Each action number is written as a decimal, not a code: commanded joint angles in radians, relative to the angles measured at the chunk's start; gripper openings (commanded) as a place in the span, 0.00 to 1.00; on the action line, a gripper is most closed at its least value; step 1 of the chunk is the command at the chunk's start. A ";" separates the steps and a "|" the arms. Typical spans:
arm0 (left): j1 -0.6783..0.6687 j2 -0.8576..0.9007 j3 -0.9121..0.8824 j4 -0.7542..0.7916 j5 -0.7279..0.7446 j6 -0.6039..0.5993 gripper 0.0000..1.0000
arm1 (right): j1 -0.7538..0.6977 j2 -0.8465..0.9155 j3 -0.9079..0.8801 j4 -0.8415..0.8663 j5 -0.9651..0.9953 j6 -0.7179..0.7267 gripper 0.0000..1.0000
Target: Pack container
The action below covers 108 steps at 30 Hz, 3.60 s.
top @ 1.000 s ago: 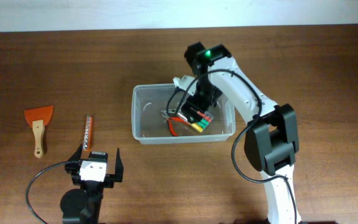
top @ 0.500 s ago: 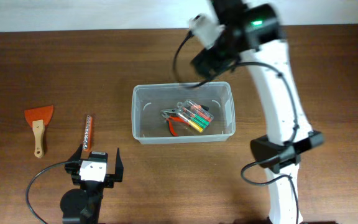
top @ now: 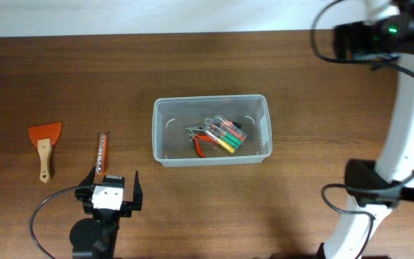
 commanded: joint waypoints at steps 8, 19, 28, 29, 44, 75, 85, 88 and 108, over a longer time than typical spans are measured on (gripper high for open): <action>0.005 -0.008 -0.005 0.000 0.010 -0.005 0.99 | -0.165 -0.101 -0.430 0.035 -0.001 -0.006 0.99; 0.005 -0.008 -0.005 0.000 0.010 -0.005 0.99 | -0.331 -0.099 -0.880 0.455 -0.151 0.002 0.99; 0.005 -0.008 -0.005 0.000 0.010 -0.005 0.99 | -0.360 -0.097 -0.996 0.525 -0.128 0.002 0.99; 0.005 -0.008 -0.005 0.000 0.010 -0.005 0.99 | -0.359 -0.097 -0.999 0.532 -0.128 0.002 0.99; 0.005 -0.008 -0.005 0.000 0.010 -0.005 0.99 | -0.359 -0.095 -1.117 0.684 -0.129 0.002 0.99; 0.106 0.259 0.429 -0.074 -0.173 -0.019 0.99 | -0.359 -0.095 -1.117 0.684 -0.129 0.002 0.99; 0.293 0.959 1.117 -0.478 0.130 0.113 0.99 | -0.359 -0.095 -1.117 0.684 -0.129 0.002 0.99; 0.303 1.123 1.255 -0.575 0.172 0.111 0.99 | -0.359 -0.095 -1.117 0.684 -0.129 0.002 0.99; 0.317 1.855 1.417 -0.777 0.195 0.129 0.99 | -0.359 -0.095 -1.117 0.684 -0.129 0.002 0.99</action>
